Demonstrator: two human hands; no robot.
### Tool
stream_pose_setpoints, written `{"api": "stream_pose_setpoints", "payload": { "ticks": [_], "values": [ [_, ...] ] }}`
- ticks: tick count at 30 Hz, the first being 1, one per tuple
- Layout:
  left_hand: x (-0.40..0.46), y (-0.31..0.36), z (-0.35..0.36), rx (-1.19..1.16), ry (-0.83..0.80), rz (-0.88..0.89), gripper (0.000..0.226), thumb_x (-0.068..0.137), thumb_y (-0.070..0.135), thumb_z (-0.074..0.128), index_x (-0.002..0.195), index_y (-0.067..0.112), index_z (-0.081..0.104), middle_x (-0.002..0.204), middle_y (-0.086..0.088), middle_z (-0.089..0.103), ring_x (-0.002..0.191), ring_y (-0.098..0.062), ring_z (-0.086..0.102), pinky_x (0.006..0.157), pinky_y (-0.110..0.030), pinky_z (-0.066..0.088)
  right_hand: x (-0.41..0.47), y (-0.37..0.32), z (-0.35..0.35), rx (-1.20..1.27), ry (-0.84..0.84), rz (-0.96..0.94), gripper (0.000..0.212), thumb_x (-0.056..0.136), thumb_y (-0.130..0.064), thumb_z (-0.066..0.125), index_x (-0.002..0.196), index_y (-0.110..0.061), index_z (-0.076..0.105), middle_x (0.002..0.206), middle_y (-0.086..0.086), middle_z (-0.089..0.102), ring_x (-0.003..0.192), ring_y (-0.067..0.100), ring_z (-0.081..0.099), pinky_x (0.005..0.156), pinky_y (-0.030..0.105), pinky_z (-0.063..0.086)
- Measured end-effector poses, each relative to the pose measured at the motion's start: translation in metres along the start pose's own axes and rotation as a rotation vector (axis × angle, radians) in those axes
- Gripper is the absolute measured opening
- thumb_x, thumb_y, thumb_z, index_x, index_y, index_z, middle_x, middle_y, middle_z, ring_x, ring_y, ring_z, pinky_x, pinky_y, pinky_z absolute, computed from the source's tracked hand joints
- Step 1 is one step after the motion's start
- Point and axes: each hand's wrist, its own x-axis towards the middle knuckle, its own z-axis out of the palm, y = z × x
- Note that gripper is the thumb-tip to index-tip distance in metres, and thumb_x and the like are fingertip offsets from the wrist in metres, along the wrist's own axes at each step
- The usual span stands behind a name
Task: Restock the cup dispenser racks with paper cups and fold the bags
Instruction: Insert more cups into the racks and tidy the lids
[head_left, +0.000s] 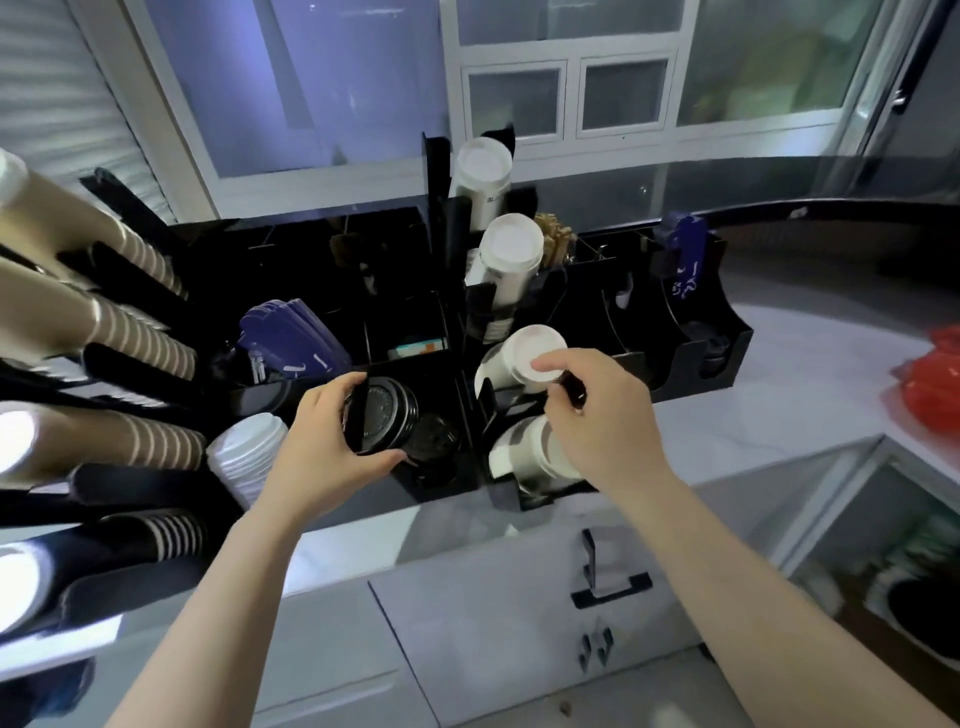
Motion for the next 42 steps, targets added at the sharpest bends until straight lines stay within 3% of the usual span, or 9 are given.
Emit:
{"api": "stream_pose_setpoints", "payload": {
  "ticks": [4,9,14,18,24,29,35,38,42],
  "values": [
    [-0.022,0.008,0.006,-0.006,-0.018,-0.088,0.091,0.059,0.031,0.087,0.137,0.021,0.041,0.132,-0.002,0.047,0.120,-0.013,0.042,0.099,-0.024,0.032,-0.021,-0.006,-0.008,-0.020,-0.037,-0.012,0.030,0.082,0.005,0.055,0.102,-0.013,0.067,0.103,-0.014,0.060,0.109,0.009,0.052,0.091,0.003,0.030],
    [-0.038,0.025,0.007,-0.045,-0.023,-0.104,0.088,0.060,0.033,0.086,0.135,0.024,0.041,0.132,-0.001,0.047,0.117,-0.009,0.043,0.101,-0.029,0.037,-0.027,0.012,-0.019,-0.018,-0.063,0.055,0.034,0.085,-0.002,0.054,0.113,-0.019,0.064,0.112,-0.015,0.059,0.108,0.002,0.050,0.089,-0.002,0.029],
    [-0.023,0.079,-0.003,-0.049,0.102,-0.030,0.088,0.061,0.035,0.082,0.137,0.023,0.040,0.130,0.001,0.046,0.109,0.005,0.032,0.097,-0.014,0.028,-0.022,0.036,-0.025,0.022,-0.079,0.062,0.032,0.089,-0.008,0.054,0.118,-0.020,0.062,0.111,-0.020,0.055,0.106,-0.010,0.043,0.087,-0.006,0.026],
    [-0.005,0.133,0.004,-0.101,0.190,0.011,0.087,0.061,0.043,0.079,0.137,0.030,0.038,0.126,0.010,0.043,0.111,0.009,0.034,0.090,0.001,0.025,-0.005,0.073,-0.040,0.007,-0.048,-0.022,0.029,0.088,-0.001,0.056,0.112,-0.015,0.065,0.106,-0.016,0.057,0.100,-0.008,0.047,0.088,-0.002,0.030],
    [0.033,0.208,0.038,-0.119,0.209,0.029,0.088,0.055,0.056,0.073,0.133,0.041,0.036,0.128,0.011,0.044,0.122,-0.010,0.046,0.104,-0.034,0.041,0.043,0.173,-0.076,0.053,-0.135,-0.050,0.030,0.086,-0.001,0.058,0.110,-0.018,0.066,0.103,-0.017,0.058,0.090,-0.007,0.052,0.075,0.000,0.038],
    [0.076,0.263,0.088,0.048,0.225,-0.022,0.088,0.058,0.050,0.079,0.135,0.034,0.038,0.124,0.013,0.039,0.112,0.005,0.037,0.093,0.000,0.027,0.099,0.260,-0.117,-0.034,-0.292,-0.056,0.032,0.084,-0.002,0.061,0.112,-0.018,0.065,0.100,-0.013,0.055,0.079,-0.001,0.054,0.072,0.000,0.036],
    [0.109,0.304,0.150,0.152,0.216,-0.108,0.088,0.062,0.043,0.080,0.137,0.030,0.037,0.125,0.011,0.036,0.113,0.005,0.032,0.097,-0.019,0.028,0.161,0.322,-0.146,-0.078,-0.380,-0.033,0.036,0.084,-0.008,0.060,0.117,-0.021,0.062,0.115,-0.003,0.062,0.099,0.014,0.059,0.084,0.020,0.039],
    [0.122,0.313,0.181,0.167,0.170,-0.133,0.089,0.064,0.041,0.080,0.139,0.027,0.036,0.130,0.006,0.038,0.110,0.009,0.029,0.096,-0.013,0.025,0.185,0.341,-0.150,-0.138,-0.396,-0.018,0.042,0.081,-0.010,0.064,0.122,-0.020,0.060,0.120,0.001,0.061,0.105,0.023,0.059,0.084,0.021,0.038],
    [0.137,0.312,0.219,0.171,0.102,-0.172,0.089,0.066,0.039,0.081,0.140,0.026,0.034,0.136,0.003,0.038,0.111,0.008,0.028,0.095,-0.014,0.025,0.212,0.355,-0.143,-0.336,-0.728,-0.111,0.082,0.073,-0.024,0.077,0.143,-0.017,0.035,0.145,0.008,0.040,0.132,0.027,0.037,0.106,0.032,0.032]
  ]
}}
